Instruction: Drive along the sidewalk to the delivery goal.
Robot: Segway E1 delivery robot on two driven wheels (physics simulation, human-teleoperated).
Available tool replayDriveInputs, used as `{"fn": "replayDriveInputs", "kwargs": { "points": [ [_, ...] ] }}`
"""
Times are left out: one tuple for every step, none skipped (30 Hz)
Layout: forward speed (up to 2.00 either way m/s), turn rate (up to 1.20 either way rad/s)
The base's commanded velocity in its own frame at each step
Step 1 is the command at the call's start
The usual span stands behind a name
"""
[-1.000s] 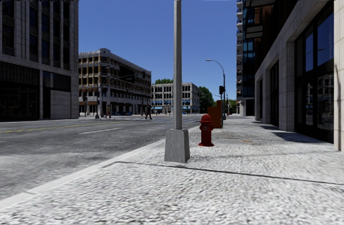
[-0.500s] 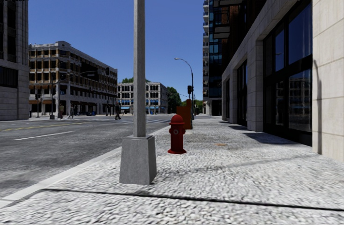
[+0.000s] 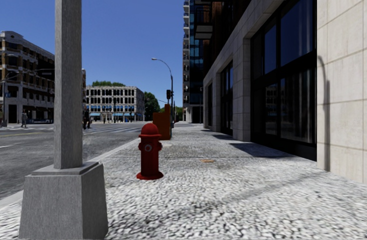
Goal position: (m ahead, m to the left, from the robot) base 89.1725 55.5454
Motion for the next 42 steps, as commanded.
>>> {"fn": "replayDriveInputs", "kwargs": {
  "points": [
    [1.76, -0.46],
    [1.76, -0.46],
    [1.76, -0.46],
    [1.76, -0.46],
    [1.76, -0.46],
    [1.76, -0.46],
    [1.76, -0.46],
    [1.76, -0.46],
    [1.76, -0.45],
    [1.76, -0.36],
    [1.76, -0.36],
    [1.76, -0.29],
    [1.76, -0.26],
    [1.76, -0.25],
    [1.76, -0.24],
    [1.76, -0.24],
    [1.76, -0.24],
    [1.76, -0.24],
    [1.76, -0.17],
    [1.77, -0.06],
    [1.79, 0.0],
    [1.8, 0.0],
    [1.8, 0.0],
    [1.81, 0.0],
    [1.82, 0.0],
    [1.84, 0.0],
    [1.88, 0.0],
    [1.88, 0.0],
    [2.0, 0.0],
    [2.0, 0.0],
    [2.0, 0.0],
    [2.0, 0.0],
    [2.0, 0.0],
    [2.0, 0.0],
    [2.0, 0.0],
    [2.0, 0.0],
    [2.0, 0.0],
    [2.0, 0.0],
    [2.0, 0.0],
    [2.0, 0.0],
    [2.0, 0.0],
    [2.0, 0.0]
  ]
}}
